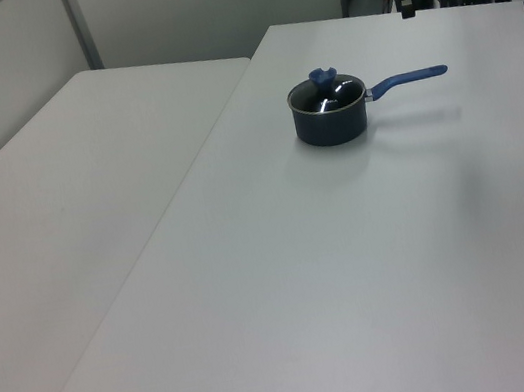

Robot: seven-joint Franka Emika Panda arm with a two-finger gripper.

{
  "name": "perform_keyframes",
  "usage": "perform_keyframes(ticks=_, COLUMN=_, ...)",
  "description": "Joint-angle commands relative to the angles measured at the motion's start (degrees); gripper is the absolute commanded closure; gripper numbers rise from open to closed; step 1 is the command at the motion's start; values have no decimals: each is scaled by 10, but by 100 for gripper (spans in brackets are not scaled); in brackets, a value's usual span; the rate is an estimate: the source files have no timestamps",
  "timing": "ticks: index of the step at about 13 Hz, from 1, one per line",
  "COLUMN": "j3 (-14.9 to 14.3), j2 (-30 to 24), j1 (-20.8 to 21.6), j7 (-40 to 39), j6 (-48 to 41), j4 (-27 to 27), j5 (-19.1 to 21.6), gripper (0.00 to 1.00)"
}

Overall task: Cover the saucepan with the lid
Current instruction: 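Open the gripper and raise it away from the lid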

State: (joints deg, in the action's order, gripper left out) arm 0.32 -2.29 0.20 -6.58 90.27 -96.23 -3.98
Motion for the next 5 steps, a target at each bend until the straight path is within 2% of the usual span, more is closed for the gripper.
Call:
perform_keyframes(ticks=1, j3=1, j2=14, j1=4, j7=49, j6=-6, j4=10, j5=-5, gripper=0)
perform_keyframes(ticks=5, j3=1, j2=14, j1=3, j7=49, j6=1, j4=10, j5=-3, gripper=0)
